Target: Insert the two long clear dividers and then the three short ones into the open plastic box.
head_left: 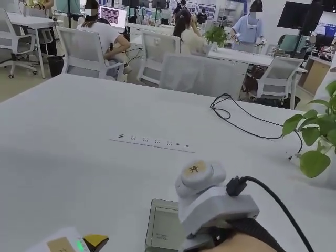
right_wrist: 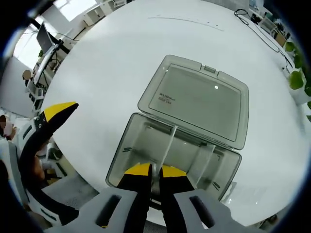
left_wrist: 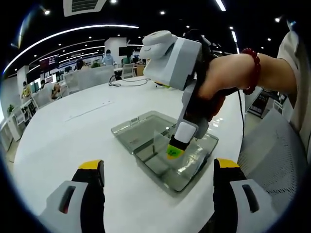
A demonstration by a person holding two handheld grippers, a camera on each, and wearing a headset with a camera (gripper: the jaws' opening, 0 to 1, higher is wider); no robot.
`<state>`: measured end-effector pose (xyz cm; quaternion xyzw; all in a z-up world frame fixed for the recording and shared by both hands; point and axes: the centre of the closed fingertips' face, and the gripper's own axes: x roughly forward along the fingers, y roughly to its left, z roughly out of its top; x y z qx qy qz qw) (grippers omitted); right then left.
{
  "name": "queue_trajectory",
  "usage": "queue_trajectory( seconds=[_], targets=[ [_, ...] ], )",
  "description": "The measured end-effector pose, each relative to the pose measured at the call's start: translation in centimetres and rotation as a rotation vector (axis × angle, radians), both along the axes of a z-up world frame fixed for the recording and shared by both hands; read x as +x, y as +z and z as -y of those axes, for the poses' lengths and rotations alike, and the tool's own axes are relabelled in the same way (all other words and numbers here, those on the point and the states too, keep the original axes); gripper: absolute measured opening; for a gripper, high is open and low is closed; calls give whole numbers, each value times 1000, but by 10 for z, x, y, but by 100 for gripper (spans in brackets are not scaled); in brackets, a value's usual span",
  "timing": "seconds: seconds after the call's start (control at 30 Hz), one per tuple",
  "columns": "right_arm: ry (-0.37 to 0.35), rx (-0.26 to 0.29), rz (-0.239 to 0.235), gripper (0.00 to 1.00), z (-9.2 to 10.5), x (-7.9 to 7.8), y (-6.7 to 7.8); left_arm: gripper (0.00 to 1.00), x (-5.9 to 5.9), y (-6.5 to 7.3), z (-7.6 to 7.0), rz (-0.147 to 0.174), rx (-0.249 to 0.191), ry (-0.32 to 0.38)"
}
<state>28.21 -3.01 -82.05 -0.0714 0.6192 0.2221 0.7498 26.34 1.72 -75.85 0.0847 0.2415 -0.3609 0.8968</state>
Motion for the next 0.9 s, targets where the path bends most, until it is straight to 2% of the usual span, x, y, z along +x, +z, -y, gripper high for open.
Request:
queue_trajectory(
  seconds=[0.17,0.47,0.63,0.73,0.9],
  targets=[
    [10,-10,21,7,0,1,-3,95,0,0,0,-2,3,-1],
    [22,-21,32,7,-2,1,-13,95,1,1,0,0,2,6],
    [20,-18,34,7,-2,1,-17,94,1,1,-1,2,4,11],
    [21,-17,41,7,-2,1,-17,95,2,6,0,8,-22,17],
    [42,6,26,9,-3,1,-17,94,3,7,-1,14,-8,17]
  ],
)
